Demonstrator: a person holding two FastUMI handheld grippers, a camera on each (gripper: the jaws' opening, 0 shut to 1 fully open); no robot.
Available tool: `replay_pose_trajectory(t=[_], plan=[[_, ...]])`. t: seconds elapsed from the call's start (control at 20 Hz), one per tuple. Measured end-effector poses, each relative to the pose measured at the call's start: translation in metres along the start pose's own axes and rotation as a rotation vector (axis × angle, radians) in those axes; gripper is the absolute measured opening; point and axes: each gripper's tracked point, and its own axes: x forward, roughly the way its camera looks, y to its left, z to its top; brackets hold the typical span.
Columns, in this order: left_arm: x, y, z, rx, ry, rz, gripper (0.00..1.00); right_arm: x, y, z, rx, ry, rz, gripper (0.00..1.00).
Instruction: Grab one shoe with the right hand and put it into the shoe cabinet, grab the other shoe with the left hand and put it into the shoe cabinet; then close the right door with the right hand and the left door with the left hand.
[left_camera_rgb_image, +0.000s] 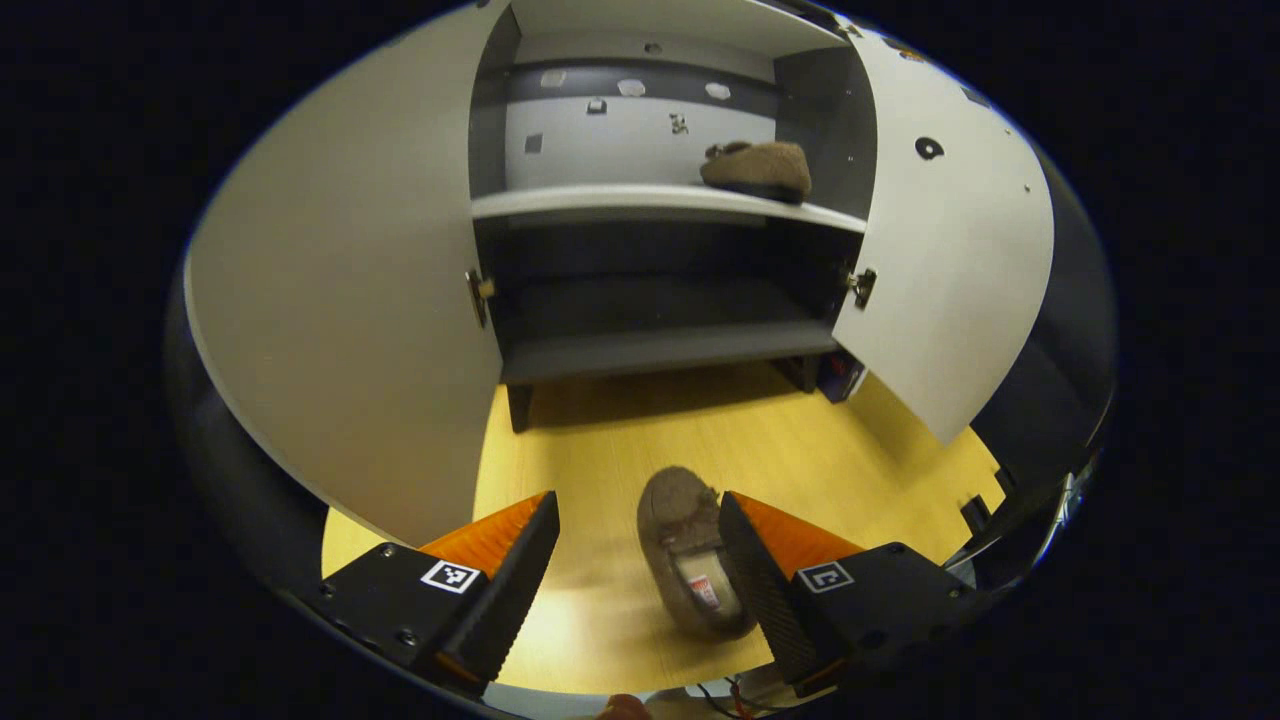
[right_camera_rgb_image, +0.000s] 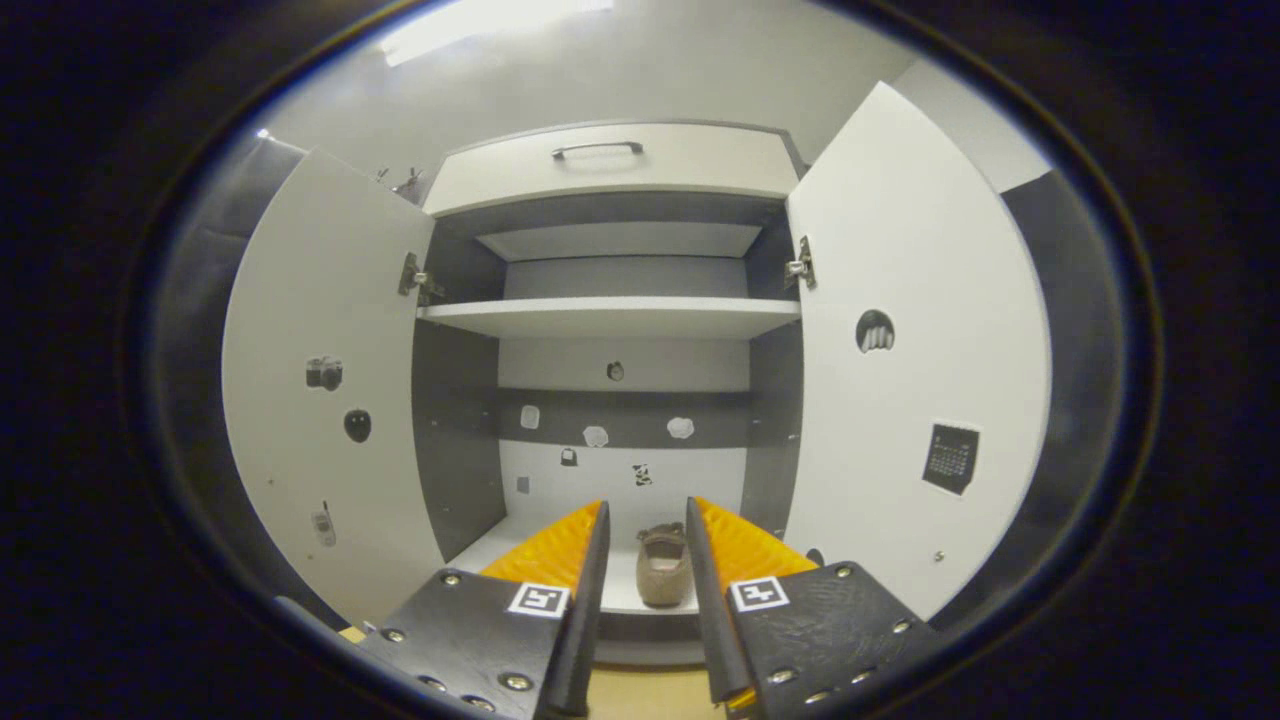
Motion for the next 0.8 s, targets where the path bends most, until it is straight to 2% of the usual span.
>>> replay_pose_trajectory(t=[0.05, 0.1, 0.15, 0.2, 0.6, 0.8], plan=[[0.010, -0.002, -0.014, -0.008, 0.037, -0.012, 0.99, -0.006, -0.003, 0.004, -0.005, -0.006, -0.007, 0.38], [0.018, -0.003, -0.027, -0.015, 0.063, -0.025, 1.00, -0.011, -0.007, 0.006, -0.007, -0.009, -0.015, 0.44], [0.023, -0.005, -0.038, -0.020, 0.092, -0.034, 1.00, -0.015, -0.012, 0.008, -0.008, -0.012, -0.026, 0.38], [0.030, -0.006, -0.047, -0.023, 0.113, -0.041, 0.99, -0.020, -0.018, 0.011, -0.007, -0.014, -0.038, 0.44], [0.076, -0.006, -0.092, -0.076, 0.240, -0.068, 0.99, -0.037, -0.064, 0.011, -0.039, 0.005, -0.147, 0.44], [0.101, -0.001, -0.093, -0.066, 0.246, -0.045, 0.86, -0.042, -0.080, 0.006, -0.056, 0.023, -0.181, 0.44]])
